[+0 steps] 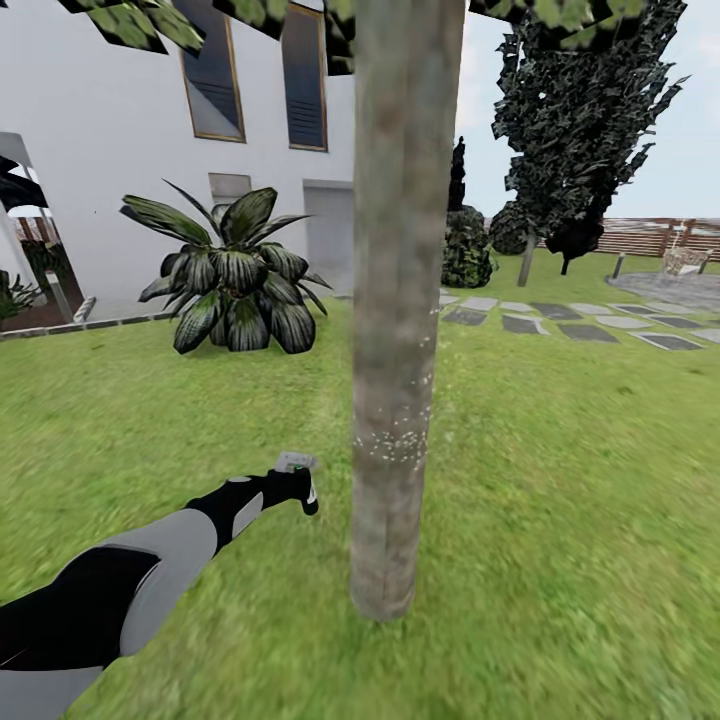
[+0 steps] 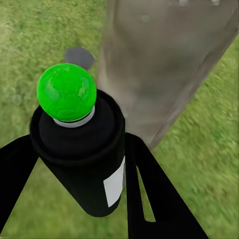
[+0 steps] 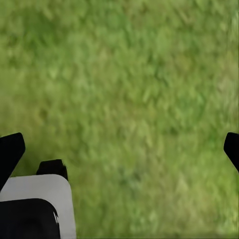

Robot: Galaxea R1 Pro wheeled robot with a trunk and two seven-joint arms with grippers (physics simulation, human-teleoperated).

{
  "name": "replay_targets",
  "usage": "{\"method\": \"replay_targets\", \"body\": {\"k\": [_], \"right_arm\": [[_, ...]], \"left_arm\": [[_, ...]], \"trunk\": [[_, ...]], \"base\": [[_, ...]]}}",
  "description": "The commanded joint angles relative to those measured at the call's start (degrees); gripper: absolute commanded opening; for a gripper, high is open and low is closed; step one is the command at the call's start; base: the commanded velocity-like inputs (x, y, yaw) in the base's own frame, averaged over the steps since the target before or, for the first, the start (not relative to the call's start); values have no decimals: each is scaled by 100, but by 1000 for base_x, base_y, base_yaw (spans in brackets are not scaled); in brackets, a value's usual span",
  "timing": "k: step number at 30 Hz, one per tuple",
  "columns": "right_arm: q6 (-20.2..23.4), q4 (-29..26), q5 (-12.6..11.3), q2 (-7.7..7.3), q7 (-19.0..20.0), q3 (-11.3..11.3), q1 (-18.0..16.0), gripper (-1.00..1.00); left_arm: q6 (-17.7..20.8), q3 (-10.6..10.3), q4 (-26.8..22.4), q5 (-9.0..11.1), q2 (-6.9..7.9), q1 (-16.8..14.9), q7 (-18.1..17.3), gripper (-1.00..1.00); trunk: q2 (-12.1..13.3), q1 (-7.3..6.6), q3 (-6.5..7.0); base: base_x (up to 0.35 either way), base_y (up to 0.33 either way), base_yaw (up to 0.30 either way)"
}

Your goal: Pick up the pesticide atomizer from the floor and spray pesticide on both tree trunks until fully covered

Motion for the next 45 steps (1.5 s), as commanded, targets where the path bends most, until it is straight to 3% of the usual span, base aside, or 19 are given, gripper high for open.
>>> {"method": "replay_targets", "body": {"k": [1, 26, 30, 33, 34, 39, 43, 44, 45], "right_arm": [[-1, 0, 0, 0, 0, 0, 0, 100], [-10, -21, -4, -11, -9, 4, -3, 100], [-13, -547, 5, -69, -23, 3, -8, 100], [-19, -643, 7, -113, -19, 1, -9, 100], [-19, -650, 6, -122, -18, 0, -9, 100], [-19, -542, 5, -131, -18, 0, -9, 100], [-19, -524, 5, -132, -18, 0, -9, 100], [-19, -520, 6, -132, -18, 0, -9, 100], [-19, -519, 6, -132, -18, 0, -9, 100]], "left_arm": [[-4, 4, -1, -8, 0, 0, 18, -100], [-30, 9, 10, -6, 0, 101, 18, -100], [-19, 27, -29, 15, 22, 209, 51, -100], [6, 14, -109, 24, 34, 217, 46, -100], [85, 6, -255, 26, 39, 218, 36, -100], [1744, 3, -1693, 23, 51, 219, 30, -100], [2696, 5, -2592, 19, 57, 219, 29, -100], [3095, 9, -3068, 19, 62, 219, 29, -100], [3226, 10, -3256, 18, 62, 219, 27, -100]], "trunk": [[0, 0, 0], [0, 0, 0], [0, 0, 0], [0, 0, 0], [0, 0, 0], [0, 0, 0], [0, 0, 0], [0, 0, 0], [0, 0, 0]], "base": [[0, 169, -2], [-91, -221, 0], [-6, -13, 0], [-1, -1, 0], [0, 0, 0], [0, 0, 0], [0, 0, 0], [0, 0, 0], [0, 0, 0]]}}
